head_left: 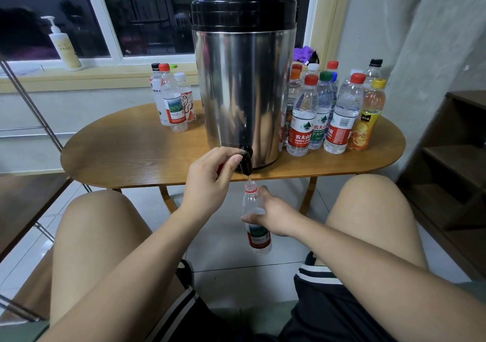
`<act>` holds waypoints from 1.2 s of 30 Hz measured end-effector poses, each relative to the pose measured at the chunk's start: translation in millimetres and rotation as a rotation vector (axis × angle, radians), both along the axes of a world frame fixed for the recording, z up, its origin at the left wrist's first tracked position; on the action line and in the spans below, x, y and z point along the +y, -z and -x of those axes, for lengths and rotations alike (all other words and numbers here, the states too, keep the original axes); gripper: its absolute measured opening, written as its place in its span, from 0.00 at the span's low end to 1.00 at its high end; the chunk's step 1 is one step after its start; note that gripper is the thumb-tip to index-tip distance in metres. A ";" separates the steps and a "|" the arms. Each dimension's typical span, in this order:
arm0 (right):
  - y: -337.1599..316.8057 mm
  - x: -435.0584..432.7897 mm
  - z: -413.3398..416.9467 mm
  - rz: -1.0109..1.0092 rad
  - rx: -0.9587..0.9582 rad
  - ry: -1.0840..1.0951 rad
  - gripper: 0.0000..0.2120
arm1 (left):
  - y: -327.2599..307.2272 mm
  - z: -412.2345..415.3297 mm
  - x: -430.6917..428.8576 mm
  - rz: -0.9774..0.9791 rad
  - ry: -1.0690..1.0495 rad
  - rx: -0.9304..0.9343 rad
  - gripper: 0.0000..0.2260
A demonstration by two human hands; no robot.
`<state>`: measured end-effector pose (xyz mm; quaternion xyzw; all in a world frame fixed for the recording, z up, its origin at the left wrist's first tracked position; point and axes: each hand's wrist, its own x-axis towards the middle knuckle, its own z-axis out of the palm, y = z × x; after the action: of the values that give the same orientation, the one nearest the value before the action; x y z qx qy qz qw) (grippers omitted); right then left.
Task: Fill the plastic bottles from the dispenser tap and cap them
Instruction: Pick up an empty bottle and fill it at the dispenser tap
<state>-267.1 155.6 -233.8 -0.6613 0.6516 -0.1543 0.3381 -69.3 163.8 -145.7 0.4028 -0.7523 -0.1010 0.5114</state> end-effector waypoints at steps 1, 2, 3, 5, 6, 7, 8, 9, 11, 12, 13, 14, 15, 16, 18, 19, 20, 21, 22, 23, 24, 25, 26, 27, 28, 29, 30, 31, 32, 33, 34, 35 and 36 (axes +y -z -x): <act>-0.1 0.1 0.0 -0.002 0.001 0.000 0.38 | 0.1 0.0 0.0 -0.002 0.000 0.002 0.08; 0.2 0.1 0.0 -0.003 0.002 -0.002 0.38 | 0.2 0.2 0.1 -0.004 0.001 0.004 0.08; 0.0 0.3 0.0 -0.005 0.004 -0.004 0.38 | 0.4 0.4 0.2 -0.008 0.002 0.006 0.08; -0.4 0.8 -0.1 -0.002 0.011 -0.007 0.38 | 0.6 0.5 0.2 -0.013 0.004 0.009 0.08; -0.3 0.7 -0.1 0.001 0.015 -0.009 0.38 | 0.8 0.3 0.1 -0.015 0.005 0.010 0.08; -0.7 0.9 -0.2 0.002 0.019 -0.011 0.39 | 0.9 0.3 0.2 -0.018 0.005 0.010 0.08; -0.8 0.9 -0.3 0.003 0.021 -0.013 0.39 | 0.9 0.3 0.4 -0.022 0.006 0.011 0.08; -1.0 1.2 -0.5 0.001 0.024 -0.013 0.39 | 0.9 0.5 0.8 -0.026 0.008 0.012 0.08; -0.8 1.6 -0.8 -0.001 0.022 -0.009 0.40 | 0.9 0.5 1.1 -0.032 0.009 0.015 0.08; -0.3 1.5 -0.7 0.001 0.022 -0.009 0.40 | 1.0 0.5 0.8 -0.033 0.009 0.017 0.08; -0.6 1.6 -0.8 0.003 0.023 -0.010 0.39 | 1.1 0.5 0.3 -0.032 0.010 0.020 0.08; -0.6 1.7 -0.8 0.006 0.021 -0.011 0.39 | 1.5 0.3 -0.3 -0.030 0.012 0.022 0.08; -0.7 1.8 -0.8 0.008 0.020 -0.011 0.39 | 1.8 0.2 -0.7 -0.028 0.013 0.024 0.08; -0.2 1.5 -0.5 0.009 0.020 -0.011 0.40 | 2.2 0.1 -0.9 -0.028 0.012 0.025 0.09; -0.2 1.5 -0.1 0.007 0.023 -0.011 0.40 | 2.5 0.1 -0.6 -0.031 0.012 0.023 0.09; -0.1 1.6 -0.2 0.006 0.026 -0.010 0.40 | 2.4 0.1 -0.3 -0.033 0.014 0.022 0.09; 0.1 1.5 -0.2 0.005 0.027 -0.009 0.40 | 2.0 -0.1 0.1 -0.033 0.016 0.021 0.09; -0.2 1.7 -0.2 0.002 0.030 -0.008 0.39 | 1.8 -0.1 0.3 -0.032 0.017 0.019 0.09; 0.0 1.4 -0.2 0.000 0.033 -0.008 0.39 | 1.6 -0.3 0.3 -0.031 0.017 0.019 0.09; -0.4 1.4 -0.4 -0.002 0.035 -0.008 0.39 | 1.5 -0.2 0.3 -0.032 0.015 0.017 0.09; -0.4 1.4 -0.6 -0.003 0.035 -0.009 0.39 | 1.6 -0.1 0.2 -0.034 0.013 0.016 0.09; -0.4 1.1 -0.6 -0.003 0.039 -0.009 0.39 | 1.8 0.1 0.2 -0.035 0.012 0.015 0.09; 0.0 0.7 -0.5 -0.003 0.042 -0.009 0.39 | 2.1 0.2 0.2 -0.034 0.014 0.015 0.09; 0.0 0.7 -0.6 -0.003 0.046 -0.011 0.39 | 2.3 0.1 0.2 -0.034 0.016 0.017 0.09; 0.4 0.6 -0.6 -0.003 0.048 -0.010 0.39 | 2.4 0.0 -0.1 -0.034 0.017 0.018 0.09; 0.4 0.9 -0.5 -0.002 0.048 -0.010 0.39 | 2.5 -0.2 -0.2 -0.036 0.018 0.019 0.09; 0.7 0.7 -0.6 -0.003 0.047 -0.008 0.39 | 2.6 -0.1 -0.3 -0.038 0.018 0.020 0.09; 1.0 0.7 -0.4 -0.002 0.047 -0.009 0.39 | 2.8 0.0 -0.2 -0.042 0.018 0.021 0.09; 1.2 0.5 -0.5 -0.003 0.046 -0.010 0.39 | 2.9 0.2 -0.1 -0.044 0.016 0.022 0.09; 1.1 0.4 -0.8 -0.003 0.044 -0.011 0.39 | 3.0 0.3 -0.2 -0.045 0.013 0.023 0.09; 1.1 0.2 -0.8 -0.004 0.040 -0.010 0.38 | 3.1 0.2 -0.2 -0.045 0.011 0.024 0.09; 1.2 0.0 -0.8 -0.004 0.037 -0.010 0.38 | 3.2 0.5 -0.2 -0.045 0.010 0.025 0.09; 1.1 0.0 -0.9 -0.005 0.035 -0.009 0.38 | 3.2 0.4 -0.3 -0.045 0.011 0.026 0.09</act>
<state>-266.2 155.6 -234.9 -0.6660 0.6549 -0.1395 0.3289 -69.7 163.5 -148.9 0.4085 -0.7455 -0.1259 0.5114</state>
